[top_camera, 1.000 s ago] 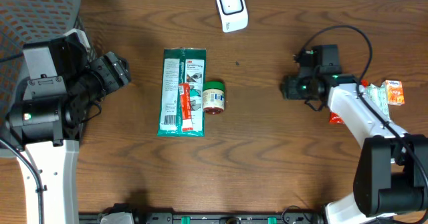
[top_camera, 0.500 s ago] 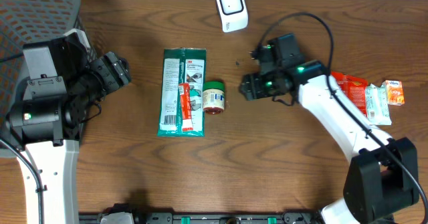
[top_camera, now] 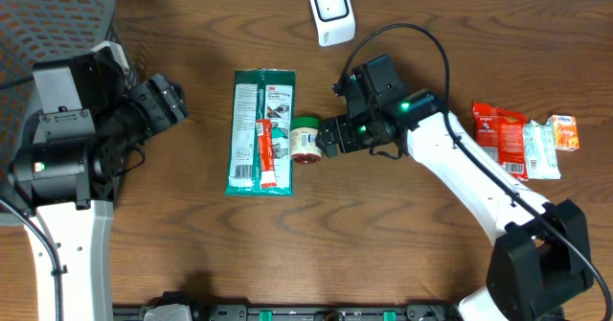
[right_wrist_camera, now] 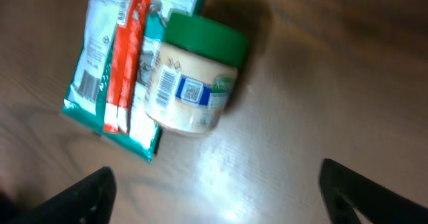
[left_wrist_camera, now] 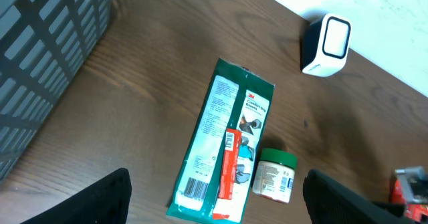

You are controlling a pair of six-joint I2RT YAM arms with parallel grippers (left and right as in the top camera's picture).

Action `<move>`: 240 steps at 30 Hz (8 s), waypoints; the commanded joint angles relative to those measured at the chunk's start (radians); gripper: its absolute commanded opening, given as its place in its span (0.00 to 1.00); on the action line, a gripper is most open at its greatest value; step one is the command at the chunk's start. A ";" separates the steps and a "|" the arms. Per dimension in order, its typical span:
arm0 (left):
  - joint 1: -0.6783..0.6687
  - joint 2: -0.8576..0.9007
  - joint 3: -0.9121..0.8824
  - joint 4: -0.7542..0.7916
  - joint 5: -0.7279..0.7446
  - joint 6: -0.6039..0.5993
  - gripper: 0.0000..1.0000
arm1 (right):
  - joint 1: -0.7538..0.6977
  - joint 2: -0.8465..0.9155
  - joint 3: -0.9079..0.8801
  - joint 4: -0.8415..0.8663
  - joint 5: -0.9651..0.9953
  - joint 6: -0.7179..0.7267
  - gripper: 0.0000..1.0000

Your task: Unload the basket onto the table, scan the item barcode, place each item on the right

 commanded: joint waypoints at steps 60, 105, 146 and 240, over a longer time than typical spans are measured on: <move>0.005 0.000 0.004 0.000 0.004 0.006 0.82 | 0.194 0.492 0.425 -0.099 0.376 0.394 0.83; 0.005 0.000 0.004 0.000 0.004 0.006 0.82 | -0.013 0.409 0.409 -0.318 0.492 0.061 0.54; 0.005 0.000 0.004 0.000 0.004 0.006 0.82 | -0.101 0.412 0.373 -0.286 0.240 0.065 0.86; 0.005 0.000 0.004 0.000 0.004 0.006 0.83 | 0.082 -0.048 -0.611 1.075 1.057 0.349 0.24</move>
